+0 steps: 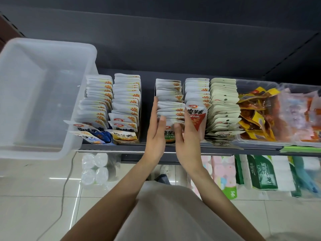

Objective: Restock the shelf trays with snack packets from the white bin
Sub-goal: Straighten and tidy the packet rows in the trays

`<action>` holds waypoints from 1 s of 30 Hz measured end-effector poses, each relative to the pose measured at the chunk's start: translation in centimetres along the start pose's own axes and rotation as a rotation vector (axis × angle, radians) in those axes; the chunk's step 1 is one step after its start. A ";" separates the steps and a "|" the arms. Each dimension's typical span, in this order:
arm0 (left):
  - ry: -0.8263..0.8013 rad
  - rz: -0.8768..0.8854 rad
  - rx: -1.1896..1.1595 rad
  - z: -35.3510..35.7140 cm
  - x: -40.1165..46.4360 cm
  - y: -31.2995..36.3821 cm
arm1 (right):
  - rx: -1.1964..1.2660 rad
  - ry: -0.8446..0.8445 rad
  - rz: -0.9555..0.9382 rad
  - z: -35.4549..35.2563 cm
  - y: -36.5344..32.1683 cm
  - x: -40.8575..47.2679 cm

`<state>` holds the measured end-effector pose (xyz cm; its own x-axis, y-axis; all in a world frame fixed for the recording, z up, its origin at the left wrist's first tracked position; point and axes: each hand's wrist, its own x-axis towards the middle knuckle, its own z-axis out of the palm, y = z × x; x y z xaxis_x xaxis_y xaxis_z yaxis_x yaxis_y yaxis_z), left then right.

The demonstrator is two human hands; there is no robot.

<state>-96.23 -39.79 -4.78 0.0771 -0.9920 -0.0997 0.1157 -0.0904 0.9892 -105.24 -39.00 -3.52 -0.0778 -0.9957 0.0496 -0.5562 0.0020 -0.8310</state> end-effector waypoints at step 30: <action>0.214 0.057 0.295 0.6 10.6 0.3 | -0.920 -0.737 -0.455 -4.2 -1.7 18.0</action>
<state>-96.00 -50.38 -5.43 0.2842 -0.9582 -0.0331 -0.1827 -0.0880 0.9792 -109.18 -56.58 1.15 0.5851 -0.7376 -0.3370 -0.8030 -0.5851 -0.1134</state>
